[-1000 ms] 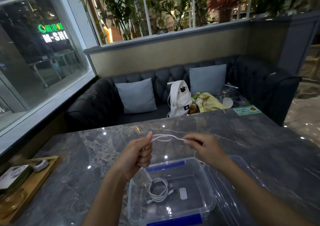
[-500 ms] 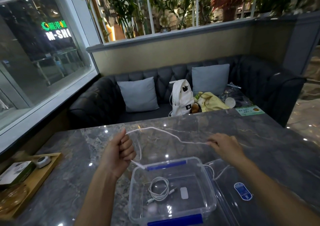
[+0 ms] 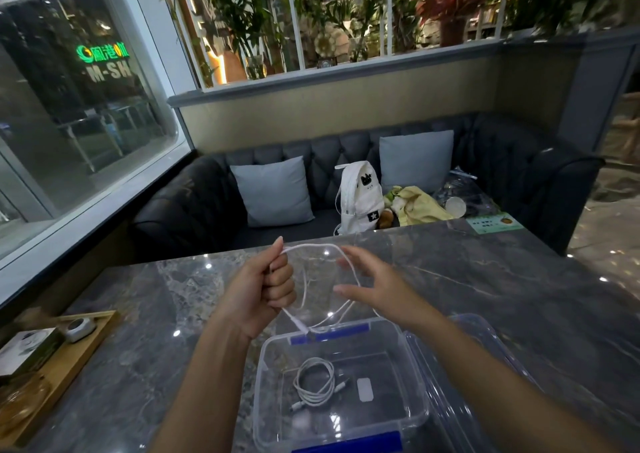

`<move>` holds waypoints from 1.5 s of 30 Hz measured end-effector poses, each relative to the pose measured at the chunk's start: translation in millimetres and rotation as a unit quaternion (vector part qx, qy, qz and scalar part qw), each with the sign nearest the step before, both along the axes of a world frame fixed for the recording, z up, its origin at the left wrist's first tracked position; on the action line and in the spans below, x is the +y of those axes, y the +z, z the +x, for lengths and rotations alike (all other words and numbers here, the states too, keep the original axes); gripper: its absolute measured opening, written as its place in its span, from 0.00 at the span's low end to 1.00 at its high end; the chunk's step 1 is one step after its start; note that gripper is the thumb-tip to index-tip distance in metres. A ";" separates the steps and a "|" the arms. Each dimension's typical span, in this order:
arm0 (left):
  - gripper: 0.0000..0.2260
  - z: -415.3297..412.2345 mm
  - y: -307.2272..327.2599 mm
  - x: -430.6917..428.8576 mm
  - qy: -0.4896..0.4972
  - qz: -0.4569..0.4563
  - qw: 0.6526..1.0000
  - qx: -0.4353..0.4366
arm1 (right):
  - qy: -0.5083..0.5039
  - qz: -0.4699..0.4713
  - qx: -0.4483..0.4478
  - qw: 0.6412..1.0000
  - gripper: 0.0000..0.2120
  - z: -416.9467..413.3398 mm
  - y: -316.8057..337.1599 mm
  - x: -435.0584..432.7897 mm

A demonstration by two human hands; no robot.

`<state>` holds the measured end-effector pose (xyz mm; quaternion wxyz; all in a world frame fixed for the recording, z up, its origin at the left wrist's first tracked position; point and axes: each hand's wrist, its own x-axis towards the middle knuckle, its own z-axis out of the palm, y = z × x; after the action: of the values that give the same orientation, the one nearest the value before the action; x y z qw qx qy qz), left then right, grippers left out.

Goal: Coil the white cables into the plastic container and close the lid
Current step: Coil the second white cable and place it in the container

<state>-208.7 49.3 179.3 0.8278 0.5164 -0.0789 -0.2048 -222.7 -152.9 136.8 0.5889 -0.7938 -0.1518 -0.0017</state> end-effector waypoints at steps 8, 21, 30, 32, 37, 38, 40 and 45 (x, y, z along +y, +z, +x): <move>0.19 -8.8 -3.2 10.3 -0.047 0.035 0.998 0.018 | -0.066 0.154 -0.065 0.984 0.08 10.2 13.3 -1.2; 0.20 -17.5 -20.7 -0.9 -0.069 0.071 0.994 0.036 | 0.068 -0.138 -0.047 0.987 0.22 1.9 8.2 1.0; 0.19 -18.4 -19.9 -7.6 -0.081 0.057 0.995 0.008 | 0.160 0.170 0.134 0.963 0.07 -5.9 25.2 15.1; 0.19 -19.1 -19.2 -15.1 -0.042 0.088 0.995 -0.021 | 0.123 0.243 0.155 0.949 0.09 -3.7 24.1 18.1; 0.17 -17.9 -14.6 -15.9 -0.057 0.096 0.993 0.021 | 0.107 0.262 0.151 0.947 0.10 -1.6 26.7 24.4; 0.15 -16.9 -11.5 -13.0 -0.095 0.095 0.990 0.036 | 0.114 0.253 0.152 0.949 0.10 -2.0 26.8 25.1; 0.15 -13.8 -8.7 -9.1 -0.147 0.111 0.982 0.040 | 0.118 0.236 0.154 0.952 0.10 -2.4 24.6 26.7; 0.17 -11.1 -13.5 -8.1 -0.120 0.062 0.989 0.068 | 0.084 0.222 0.121 0.964 0.05 0.9 16.7 23.4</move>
<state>-219.8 41.2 165.9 0.7670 0.5384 -0.0704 -0.3418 -221.8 -129.6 153.5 0.7624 -0.6216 -0.1414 0.1107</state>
